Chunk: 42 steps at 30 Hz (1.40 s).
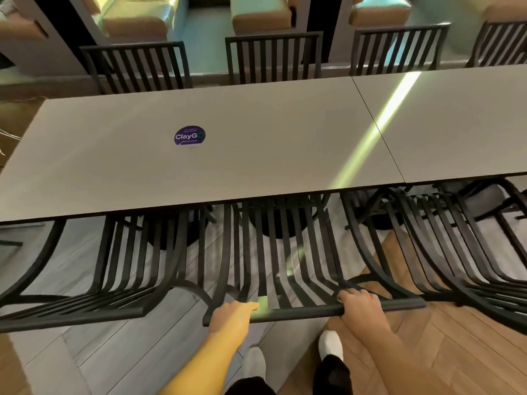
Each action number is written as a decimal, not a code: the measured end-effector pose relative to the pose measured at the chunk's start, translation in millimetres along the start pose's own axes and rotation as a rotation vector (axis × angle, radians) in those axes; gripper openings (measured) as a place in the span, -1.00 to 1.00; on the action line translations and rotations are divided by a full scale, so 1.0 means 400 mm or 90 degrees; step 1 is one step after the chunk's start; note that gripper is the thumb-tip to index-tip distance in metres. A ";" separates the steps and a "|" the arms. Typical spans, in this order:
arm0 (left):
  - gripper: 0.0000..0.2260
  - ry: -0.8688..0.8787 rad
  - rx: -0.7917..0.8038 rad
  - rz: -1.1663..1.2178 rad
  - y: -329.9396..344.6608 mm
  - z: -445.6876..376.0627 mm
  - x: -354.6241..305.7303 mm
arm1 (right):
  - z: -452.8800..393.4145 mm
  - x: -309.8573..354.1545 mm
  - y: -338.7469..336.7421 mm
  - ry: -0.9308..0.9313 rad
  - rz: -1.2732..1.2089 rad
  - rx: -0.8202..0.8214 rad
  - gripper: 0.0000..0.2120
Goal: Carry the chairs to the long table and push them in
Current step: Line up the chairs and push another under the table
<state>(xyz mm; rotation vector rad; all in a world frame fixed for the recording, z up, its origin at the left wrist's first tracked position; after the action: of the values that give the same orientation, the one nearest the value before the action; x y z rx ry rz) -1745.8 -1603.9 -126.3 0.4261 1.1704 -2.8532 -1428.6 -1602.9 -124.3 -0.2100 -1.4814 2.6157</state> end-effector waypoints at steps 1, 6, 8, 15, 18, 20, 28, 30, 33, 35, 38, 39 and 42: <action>-0.51 -0.010 0.002 0.004 -0.009 -0.010 -0.008 | -0.013 -0.006 -0.007 -0.007 0.003 -0.002 -0.65; -0.61 -0.146 -0.020 0.088 -0.049 -0.051 -0.074 | -0.073 -0.038 -0.048 -0.033 0.006 -0.008 -0.70; -0.49 -0.176 -0.025 0.083 -0.069 -0.062 -0.108 | -0.100 -0.056 -0.066 -0.042 0.008 -0.011 -0.71; -0.49 -0.239 -0.026 0.115 -0.081 -0.073 -0.150 | -0.139 -0.102 -0.095 -0.113 0.041 0.001 -0.64; -0.63 -0.231 -0.032 0.118 -0.087 -0.065 -0.159 | -0.143 -0.108 -0.115 -0.155 0.023 0.029 -0.66; -0.67 -0.184 -0.033 0.108 -0.090 -0.060 -0.164 | -0.144 -0.113 -0.127 -0.184 0.027 0.040 -0.66; -0.47 0.018 -0.004 -0.037 -0.084 -0.061 -0.213 | -0.144 -0.159 -0.154 -0.214 0.074 0.038 -0.65; -0.36 0.017 -0.010 -0.053 -0.073 -0.066 -0.220 | -0.148 -0.176 -0.156 -0.219 0.079 0.037 -0.64; -0.33 0.006 -0.016 -0.043 -0.057 -0.076 -0.226 | -0.153 -0.189 -0.160 -0.225 0.077 0.042 -0.65; -0.34 0.006 -0.028 -0.041 -0.059 -0.077 -0.226 | -0.161 -0.189 -0.162 -0.228 0.074 0.042 -0.65; -0.36 0.012 -0.032 -0.037 -0.062 -0.078 -0.217 | -0.167 -0.181 -0.163 -0.224 0.073 0.049 -0.67; -0.36 0.015 -0.032 -0.036 -0.064 -0.077 -0.214 | -0.167 -0.178 -0.161 -0.222 0.070 0.052 -0.67; -0.41 0.025 -0.026 -0.038 -0.074 -0.075 -0.203 | -0.165 -0.162 -0.152 -0.222 0.067 0.056 -0.69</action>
<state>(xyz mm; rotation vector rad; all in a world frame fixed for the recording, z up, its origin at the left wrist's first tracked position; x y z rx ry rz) -1664.3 -1568.2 -105.2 0.4558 1.2674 -2.8781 -1350.1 -1528.0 -101.8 0.1928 -1.4792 2.9096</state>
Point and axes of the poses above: each hand's wrist, its own z-axis away from the middle knuckle, its own y-axis out of the palm, x = y × z, the point moved 1 cm from there along -z, towards the middle knuckle, and after that the axes turned 11 degrees about y, right-handed, at the moved point
